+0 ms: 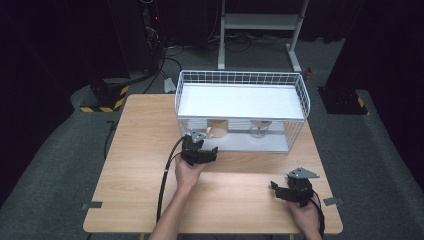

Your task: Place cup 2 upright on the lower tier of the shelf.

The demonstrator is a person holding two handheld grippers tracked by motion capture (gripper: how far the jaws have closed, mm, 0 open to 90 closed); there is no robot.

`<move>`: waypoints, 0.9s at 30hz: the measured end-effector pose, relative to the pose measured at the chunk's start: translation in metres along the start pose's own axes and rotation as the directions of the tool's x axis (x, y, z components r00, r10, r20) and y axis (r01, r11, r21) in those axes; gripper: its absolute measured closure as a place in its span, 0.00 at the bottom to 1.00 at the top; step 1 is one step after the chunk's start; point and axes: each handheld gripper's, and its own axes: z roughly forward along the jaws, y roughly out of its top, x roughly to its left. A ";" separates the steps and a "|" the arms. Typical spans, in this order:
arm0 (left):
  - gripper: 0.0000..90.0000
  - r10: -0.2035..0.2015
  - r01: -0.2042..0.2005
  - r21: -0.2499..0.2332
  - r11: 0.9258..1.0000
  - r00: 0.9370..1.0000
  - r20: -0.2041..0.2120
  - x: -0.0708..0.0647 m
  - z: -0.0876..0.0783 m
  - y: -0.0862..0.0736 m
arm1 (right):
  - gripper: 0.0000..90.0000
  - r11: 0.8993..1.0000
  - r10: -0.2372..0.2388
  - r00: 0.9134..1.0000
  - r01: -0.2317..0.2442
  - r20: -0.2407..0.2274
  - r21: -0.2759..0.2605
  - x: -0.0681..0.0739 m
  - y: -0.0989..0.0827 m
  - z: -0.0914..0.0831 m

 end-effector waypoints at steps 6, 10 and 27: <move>0.23 0.000 0.000 -0.007 1.000 1.000 0.006 -0.001 -0.008 -0.010 | 0.28 1.000 0.000 1.000 0.000 0.000 0.000 0.000 0.000 0.000; 0.23 -0.017 0.017 -0.022 1.000 0.999 0.030 -0.001 -0.017 -0.013 | 0.28 1.000 0.002 1.000 -0.002 0.000 0.000 0.000 0.000 0.000; 0.22 -0.028 0.029 -0.041 0.999 0.999 0.021 -0.001 -0.043 -0.037 | 0.28 1.000 0.005 1.000 -0.005 0.000 0.000 0.000 0.000 0.000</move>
